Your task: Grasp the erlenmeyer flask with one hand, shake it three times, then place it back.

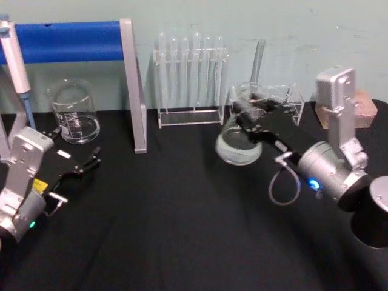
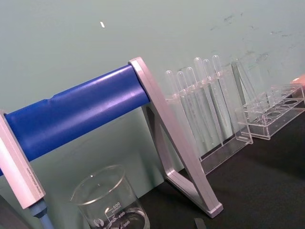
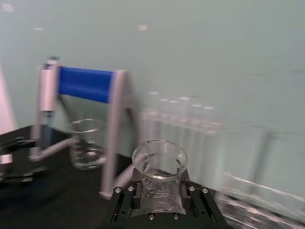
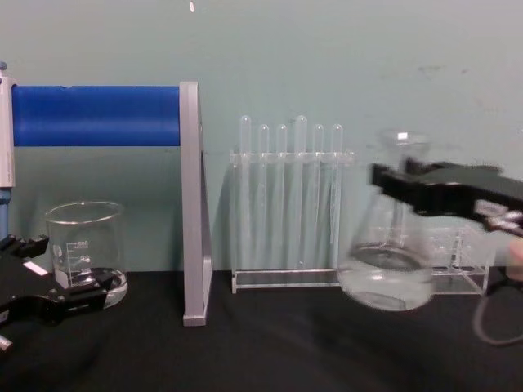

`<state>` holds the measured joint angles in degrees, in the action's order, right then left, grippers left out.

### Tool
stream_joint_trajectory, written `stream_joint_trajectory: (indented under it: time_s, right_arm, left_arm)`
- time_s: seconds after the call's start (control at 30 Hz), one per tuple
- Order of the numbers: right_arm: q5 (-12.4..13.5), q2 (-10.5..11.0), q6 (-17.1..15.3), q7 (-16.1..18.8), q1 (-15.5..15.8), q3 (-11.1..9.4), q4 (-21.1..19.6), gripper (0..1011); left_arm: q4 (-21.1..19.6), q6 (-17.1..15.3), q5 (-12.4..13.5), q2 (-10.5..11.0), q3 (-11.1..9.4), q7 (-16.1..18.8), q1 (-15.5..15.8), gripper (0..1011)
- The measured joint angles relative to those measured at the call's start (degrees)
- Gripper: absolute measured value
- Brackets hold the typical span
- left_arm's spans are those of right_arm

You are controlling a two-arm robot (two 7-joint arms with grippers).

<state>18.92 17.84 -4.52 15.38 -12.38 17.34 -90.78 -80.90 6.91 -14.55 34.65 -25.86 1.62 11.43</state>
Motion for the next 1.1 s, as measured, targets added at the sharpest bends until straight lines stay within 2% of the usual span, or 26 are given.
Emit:
stream_joint_trajectory:
  time_s: [0.07,0.17,0.33,0.53,0.77,0.97,1.1]
  right_arm:
    - [-0.3,0.0,-0.2,-1.3,0.5,-1.1,-0.3,449]
    - [-1.2,-0.1,-0.6,-4.6,2.0,-4.0,-1.2,449]
    - [-2.2,-0.3,-1.2,-7.6,3.7,-6.8,-2.3,449]
    - [-3.1,-0.8,-1.6,-9.0,4.7,-9.0,-2.9,449]
    - [-3.8,-1.7,-1.7,-7.6,3.9,-8.8,-2.1,449]
    - [-4.0,-2.7,-1.6,-3.4,1.9,-6.2,-0.3,449]
    - [-3.7,-3.2,-1.3,0.6,0.3,-3.1,1.0,449]
  left_arm:
    - [0.0,0.0,0.0,0.0,0.0,0.0,0.0,1001]
    - [0.0,0.0,0.0,0.0,0.0,0.0,0.0,1001]
    - [0.0,0.0,0.0,0.0,0.0,0.0,0.0,1001]
    - [0.0,0.0,0.0,0.0,0.0,0.0,0.0,1001]
    - [0.0,0.0,0.0,0.0,0.0,0.0,0.0,1001]
    - [0.0,0.0,0.0,0.0,0.0,0.0,0.0,1001]
    - [0.0,0.0,0.0,0.0,0.0,0.0,0.0,1001]
